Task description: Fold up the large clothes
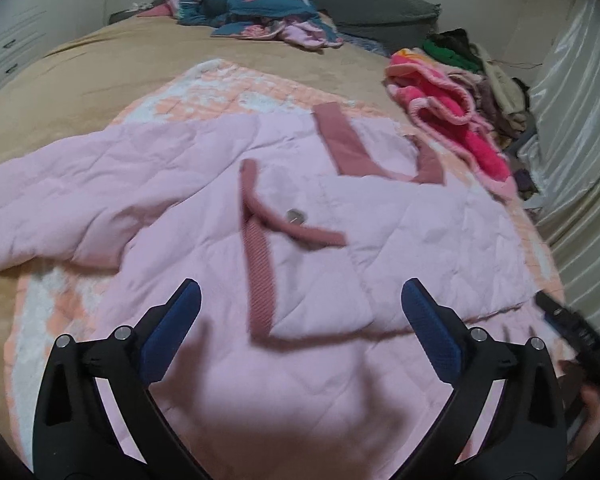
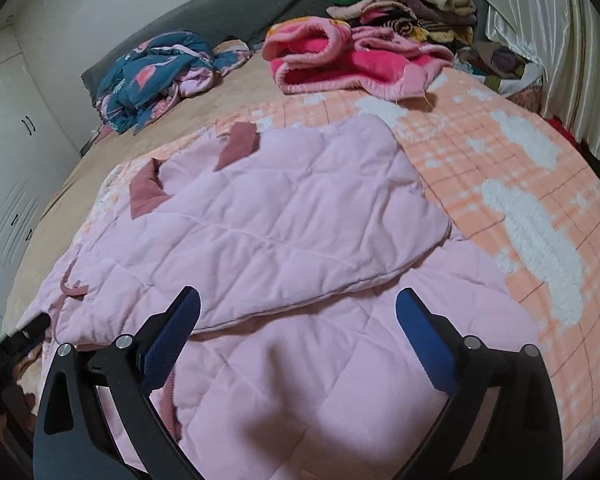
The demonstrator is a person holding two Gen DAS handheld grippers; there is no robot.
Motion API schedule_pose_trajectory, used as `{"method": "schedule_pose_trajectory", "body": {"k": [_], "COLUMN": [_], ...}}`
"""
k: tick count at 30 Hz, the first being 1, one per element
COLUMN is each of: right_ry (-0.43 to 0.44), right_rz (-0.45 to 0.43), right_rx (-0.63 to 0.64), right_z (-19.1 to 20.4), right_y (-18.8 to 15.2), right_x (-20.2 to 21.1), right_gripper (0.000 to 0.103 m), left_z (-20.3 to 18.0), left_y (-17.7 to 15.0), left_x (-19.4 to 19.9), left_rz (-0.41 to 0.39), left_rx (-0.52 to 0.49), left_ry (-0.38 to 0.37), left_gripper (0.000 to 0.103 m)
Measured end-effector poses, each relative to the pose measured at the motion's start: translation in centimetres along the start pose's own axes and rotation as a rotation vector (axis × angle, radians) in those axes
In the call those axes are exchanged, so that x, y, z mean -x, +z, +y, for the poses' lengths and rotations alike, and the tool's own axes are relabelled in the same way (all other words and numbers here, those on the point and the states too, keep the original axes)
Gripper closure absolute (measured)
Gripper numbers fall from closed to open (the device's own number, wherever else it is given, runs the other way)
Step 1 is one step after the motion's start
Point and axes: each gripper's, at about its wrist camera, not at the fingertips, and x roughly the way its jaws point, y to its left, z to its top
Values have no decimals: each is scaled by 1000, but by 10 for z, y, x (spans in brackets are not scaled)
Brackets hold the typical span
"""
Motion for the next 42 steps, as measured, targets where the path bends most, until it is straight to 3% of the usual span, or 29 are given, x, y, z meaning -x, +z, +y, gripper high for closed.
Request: {"method": "schedule_pose_trajectory", "body": {"k": [3, 10, 22, 27, 42], "right_ry": [11, 0, 126, 177, 227], "right_rz": [-14, -65, -112, -132, -151], "right_rx": [-5, 52, 190, 228, 339], "right_z": [9, 43, 129, 163, 238], "right_y": [1, 0, 20, 24, 16], "right_x": [5, 20, 50, 66, 65], "right_gripper": [5, 5, 4, 4, 4], "left_z": [3, 16, 57, 82, 148], "left_y": [-5, -10, 11, 20, 30], "left_x": [7, 33, 95, 116, 133], "left_rz": [-5, -24, -83, -112, -164], "left_rx": [-12, -31, -3, 22, 81], "left_ry": [56, 94, 203, 207, 275], "left_gripper": [9, 9, 9, 9, 9]}}
